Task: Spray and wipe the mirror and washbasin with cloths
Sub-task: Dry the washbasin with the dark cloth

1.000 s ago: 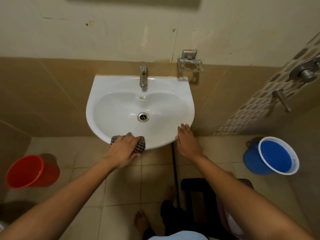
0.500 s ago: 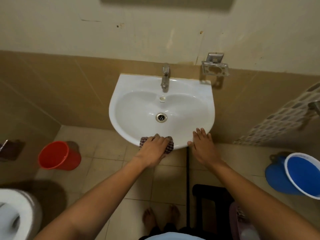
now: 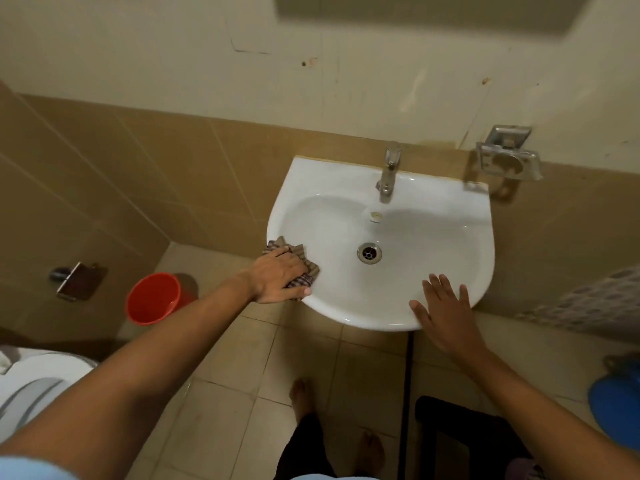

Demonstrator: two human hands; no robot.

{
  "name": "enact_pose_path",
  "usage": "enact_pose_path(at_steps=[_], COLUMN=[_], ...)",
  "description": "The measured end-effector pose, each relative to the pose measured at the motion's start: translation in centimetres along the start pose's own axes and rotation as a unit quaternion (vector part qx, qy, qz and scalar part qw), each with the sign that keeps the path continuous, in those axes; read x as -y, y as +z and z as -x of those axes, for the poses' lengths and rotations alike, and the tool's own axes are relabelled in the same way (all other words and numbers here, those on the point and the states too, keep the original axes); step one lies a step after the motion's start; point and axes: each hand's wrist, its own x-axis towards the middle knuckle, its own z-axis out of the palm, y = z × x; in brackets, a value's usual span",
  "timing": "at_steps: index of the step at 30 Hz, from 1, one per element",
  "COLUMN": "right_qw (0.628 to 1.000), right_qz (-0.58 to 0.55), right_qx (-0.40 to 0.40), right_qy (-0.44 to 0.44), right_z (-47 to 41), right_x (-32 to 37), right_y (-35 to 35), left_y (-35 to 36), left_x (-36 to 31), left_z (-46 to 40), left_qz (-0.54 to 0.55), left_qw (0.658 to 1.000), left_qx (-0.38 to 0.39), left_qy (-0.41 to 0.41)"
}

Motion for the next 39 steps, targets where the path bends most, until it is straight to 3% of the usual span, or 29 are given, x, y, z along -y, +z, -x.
enact_pose_path(at_steps=[4,8,12,18,24,30,39], right_qw=[0.999,0.997,0.994,0.993,0.991,0.995,0.998], right_qz=[-0.014,-0.010,0.005,-0.001,0.006,-0.011,-0.015], right_qx=[0.008,0.020,0.008,0.010,0.003,-0.013,-0.006], right_qy=[0.040,0.079,0.108,0.118,0.131,0.103,0.062], right_z=[-1.2,-2.3,-2.8,-2.7,-3.6,-4.6,-5.3], right_x=[0.8,1.2,1.6,1.9,0.8,-1.5,-6.6], right_y=[-0.3,-0.6,-0.5,-0.7,-1.7,-3.3,-4.0], left_y=[-1.9,-2.7,-1.9,0.0,1.4,1.5,1.5], left_x=[2.7,4.8,6.1,6.3,2.1,-4.4,-15.7], left_z=[-2.3,-5.7,-8.9,-10.7,-9.0,-9.5,-15.6], left_qz=[-0.018,-0.119,-0.201,-0.207,-0.091,0.052,0.283], left_qw=[0.998,0.985,0.971,0.971,0.976,0.956,0.919], left_qx=[0.054,0.123,0.130,0.122,0.191,0.273,0.220], left_qy=[-0.005,-0.004,-0.012,-0.009,-0.044,-0.092,-0.162])
